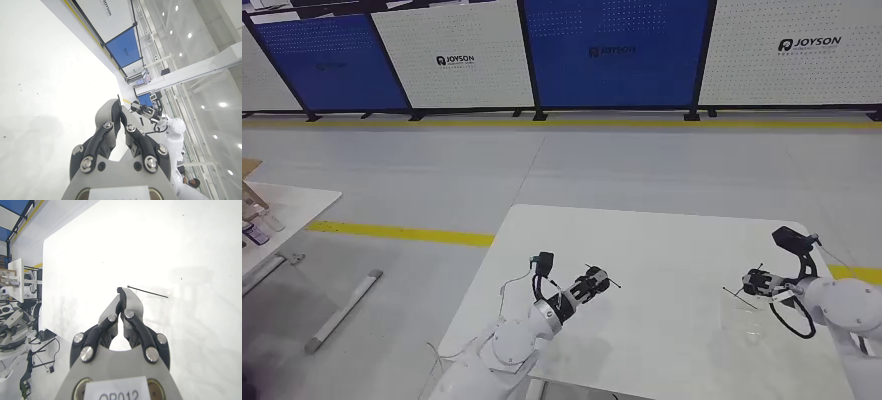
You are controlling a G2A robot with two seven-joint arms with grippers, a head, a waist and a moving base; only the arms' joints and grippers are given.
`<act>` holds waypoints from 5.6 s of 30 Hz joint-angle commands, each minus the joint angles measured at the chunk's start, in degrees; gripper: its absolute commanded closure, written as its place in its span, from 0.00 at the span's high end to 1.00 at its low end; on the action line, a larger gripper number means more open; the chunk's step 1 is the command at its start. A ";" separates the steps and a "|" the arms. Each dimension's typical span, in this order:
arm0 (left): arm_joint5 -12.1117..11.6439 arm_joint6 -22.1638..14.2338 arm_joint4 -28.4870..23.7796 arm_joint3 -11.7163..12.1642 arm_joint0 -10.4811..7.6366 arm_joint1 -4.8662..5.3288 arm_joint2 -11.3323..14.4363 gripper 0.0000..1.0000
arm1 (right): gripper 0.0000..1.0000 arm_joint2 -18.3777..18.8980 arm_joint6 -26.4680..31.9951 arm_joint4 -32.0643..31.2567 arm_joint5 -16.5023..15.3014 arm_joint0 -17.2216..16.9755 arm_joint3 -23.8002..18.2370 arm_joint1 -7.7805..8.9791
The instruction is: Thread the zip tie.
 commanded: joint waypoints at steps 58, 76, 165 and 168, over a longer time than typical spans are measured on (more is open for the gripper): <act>0.00 0.00 0.00 0.00 0.00 0.00 0.00 0.00 | 0.00 -1.46 -32.37 18.04 -6.55 -22.09 -18.18 -2.43; 0.00 0.00 0.00 0.00 0.00 0.00 0.00 0.00 | 0.00 -3.91 -53.19 17.27 -17.82 -30.42 -19.93 -3.97; 3.74 0.14 2.52 2.91 -3.25 -0.57 2.82 0.00 | 0.00 -20.01 -57.59 17.57 -7.92 -15.54 -7.63 -9.41; 3.74 0.14 2.52 2.91 -3.25 -0.57 2.82 0.00 | 0.00 -20.01 -57.59 17.57 -7.92 -15.54 -7.63 -9.41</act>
